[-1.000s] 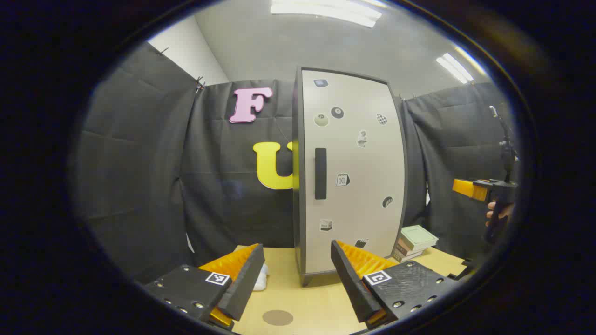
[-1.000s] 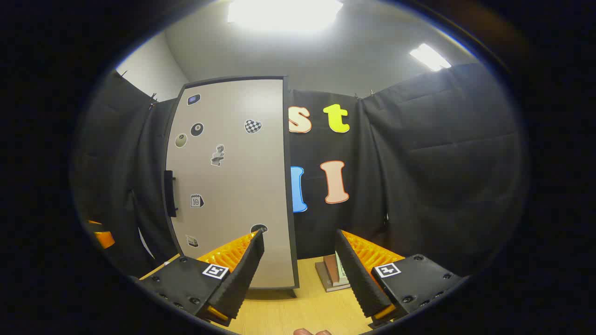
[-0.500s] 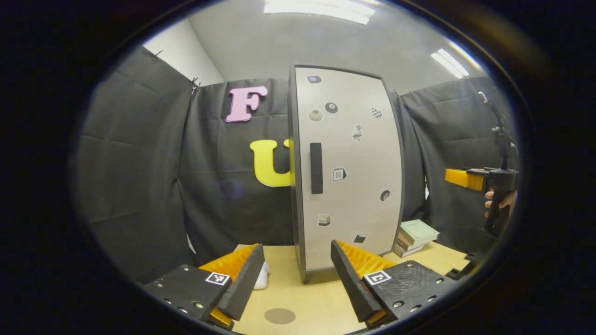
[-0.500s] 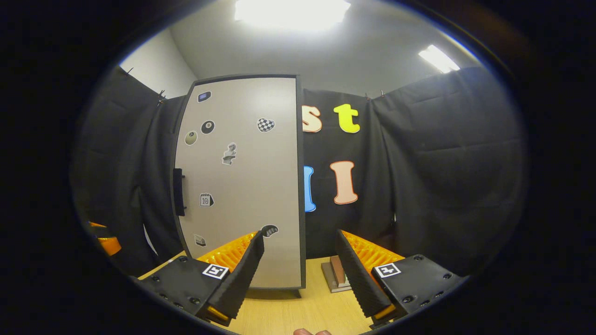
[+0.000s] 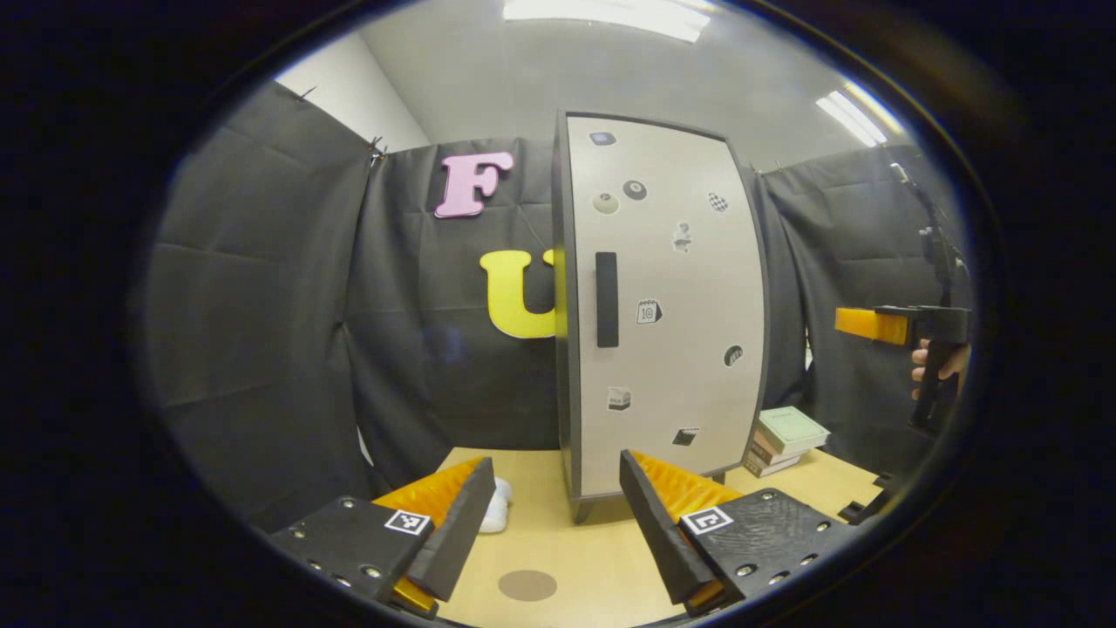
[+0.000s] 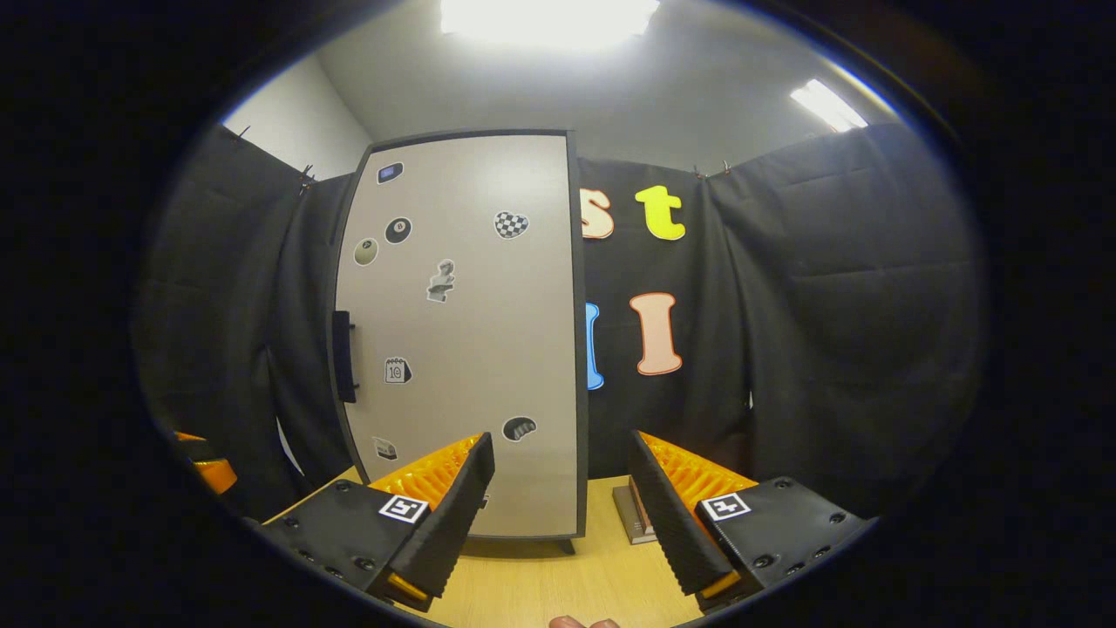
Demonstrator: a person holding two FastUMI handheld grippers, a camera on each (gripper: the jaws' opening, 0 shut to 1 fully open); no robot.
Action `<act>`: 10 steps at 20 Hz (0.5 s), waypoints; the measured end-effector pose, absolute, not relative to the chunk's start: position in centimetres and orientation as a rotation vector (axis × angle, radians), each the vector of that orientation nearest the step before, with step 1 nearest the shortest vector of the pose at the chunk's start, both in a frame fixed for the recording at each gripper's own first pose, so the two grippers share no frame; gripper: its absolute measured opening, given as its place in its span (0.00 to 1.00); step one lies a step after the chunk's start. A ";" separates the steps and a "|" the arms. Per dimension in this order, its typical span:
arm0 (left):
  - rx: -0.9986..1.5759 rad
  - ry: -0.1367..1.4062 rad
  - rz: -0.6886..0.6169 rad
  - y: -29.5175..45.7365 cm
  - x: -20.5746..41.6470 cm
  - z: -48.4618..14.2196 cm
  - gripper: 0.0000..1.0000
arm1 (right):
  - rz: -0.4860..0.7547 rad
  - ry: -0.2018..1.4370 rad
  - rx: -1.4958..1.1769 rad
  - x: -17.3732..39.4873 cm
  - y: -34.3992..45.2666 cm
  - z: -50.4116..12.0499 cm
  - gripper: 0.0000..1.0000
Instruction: Open the cabinet door with the right hand, grasp the bottle in the cabinet with the left hand and place it on the coaster, then close the cabinet door with the right hand.
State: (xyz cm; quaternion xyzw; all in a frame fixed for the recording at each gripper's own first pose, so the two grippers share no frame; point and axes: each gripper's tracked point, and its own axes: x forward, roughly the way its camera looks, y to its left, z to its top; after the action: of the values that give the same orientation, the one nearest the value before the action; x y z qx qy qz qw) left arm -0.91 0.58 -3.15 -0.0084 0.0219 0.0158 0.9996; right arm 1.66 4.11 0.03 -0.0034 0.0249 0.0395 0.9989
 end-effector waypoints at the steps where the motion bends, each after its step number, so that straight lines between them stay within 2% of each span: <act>1: -0.017 0.048 0.037 0.7 -1.1 -3.4 0.88 | 0.086 0.052 -0.003 1.9 4.5 0.2 0.98; 10: -0.018 0.055 0.060 1.0 -2.3 -4.6 0.88 | 0.195 0.043 -0.021 5.0 10.0 3.4 0.98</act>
State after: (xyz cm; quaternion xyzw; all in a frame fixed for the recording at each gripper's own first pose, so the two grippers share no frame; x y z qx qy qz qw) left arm -2.32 1.01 -4.61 -0.0090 0.0277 0.0300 0.9991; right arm 5.02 9.97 3.40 -0.0103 0.0215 0.0976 0.9949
